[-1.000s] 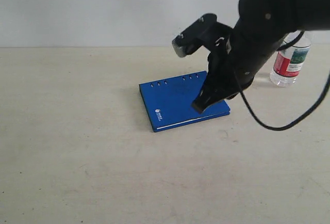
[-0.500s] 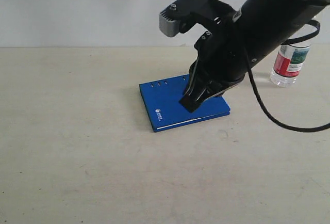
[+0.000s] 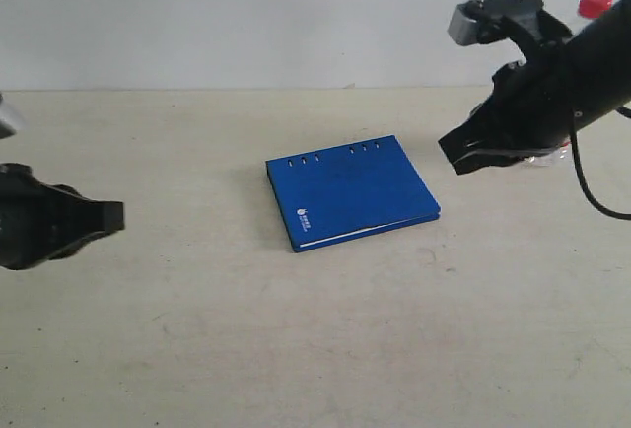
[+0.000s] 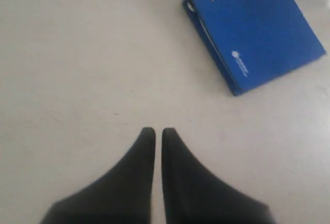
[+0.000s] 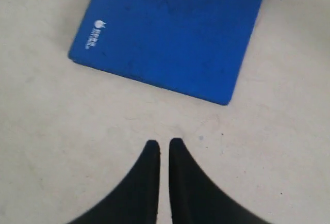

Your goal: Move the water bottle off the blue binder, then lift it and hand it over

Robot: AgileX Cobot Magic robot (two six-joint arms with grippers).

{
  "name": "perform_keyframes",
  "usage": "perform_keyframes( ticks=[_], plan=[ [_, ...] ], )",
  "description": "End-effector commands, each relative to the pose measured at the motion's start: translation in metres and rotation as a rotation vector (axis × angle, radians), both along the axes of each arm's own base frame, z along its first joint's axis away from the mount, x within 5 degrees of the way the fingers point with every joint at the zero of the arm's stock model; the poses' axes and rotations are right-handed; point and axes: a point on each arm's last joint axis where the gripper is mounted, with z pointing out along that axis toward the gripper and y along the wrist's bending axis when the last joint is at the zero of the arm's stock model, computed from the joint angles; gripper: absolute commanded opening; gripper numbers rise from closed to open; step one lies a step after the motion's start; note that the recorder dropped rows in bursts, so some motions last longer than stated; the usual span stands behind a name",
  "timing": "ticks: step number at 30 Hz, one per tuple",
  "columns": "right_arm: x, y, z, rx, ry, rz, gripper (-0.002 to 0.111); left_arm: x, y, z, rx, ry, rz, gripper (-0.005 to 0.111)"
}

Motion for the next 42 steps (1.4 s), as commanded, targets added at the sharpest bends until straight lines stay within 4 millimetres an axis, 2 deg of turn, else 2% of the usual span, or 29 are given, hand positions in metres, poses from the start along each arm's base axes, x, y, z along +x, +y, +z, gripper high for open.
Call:
perform_keyframes(
  ticks=[1,6,8,11,15,19,23,28,31,34,39,42],
  plan=[
    [0.013,-0.008,-0.026,-0.026,0.017,0.027,0.021,0.023,-0.030,-0.027,-0.152,0.102,-0.186,0.012],
    [0.030,-0.005,-0.046,0.019,0.000,-0.084,0.073,0.060,-0.046,-0.049,-0.271,0.176,-0.249,0.044],
    [0.039,-0.008,-0.052,0.012,-0.042,-0.155,0.083,0.075,-0.050,-0.059,-0.316,0.216,-0.221,0.058],
    [0.053,-0.014,-0.062,-0.005,-0.116,-0.263,0.080,0.097,-0.055,-0.066,-0.366,0.236,-0.196,0.067],
    [0.070,-0.015,-0.083,0.023,-0.105,-0.386,0.078,0.118,-0.059,-0.065,-0.384,0.203,-0.217,0.067],
    [0.084,-0.007,-0.102,0.047,-0.013,-0.363,0.078,0.132,-0.062,-0.057,-0.388,0.158,-0.228,0.067],
    [0.098,0.005,-0.108,0.103,0.090,-0.302,0.078,0.143,-0.061,-0.047,-0.367,0.113,-0.220,0.067],
    [0.115,0.009,-0.107,0.144,0.161,-0.237,0.078,0.147,-0.057,-0.047,-0.307,0.089,-0.198,0.067],
    [0.123,0.002,-0.103,0.185,0.192,-0.239,0.078,0.148,-0.055,-0.050,-0.281,0.090,-0.183,0.067],
    [0.126,-0.006,-0.106,0.222,0.230,-0.237,0.078,0.148,-0.055,-0.054,-0.279,0.100,-0.183,0.067],
    [0.128,-0.020,-0.120,0.260,0.284,-0.259,0.078,0.149,-0.055,-0.072,-0.236,0.117,-0.217,0.067],
    [0.126,-0.021,-0.123,0.319,0.307,-0.195,0.078,0.149,-0.055,-0.081,-0.234,0.139,-0.215,0.067]
  ],
)
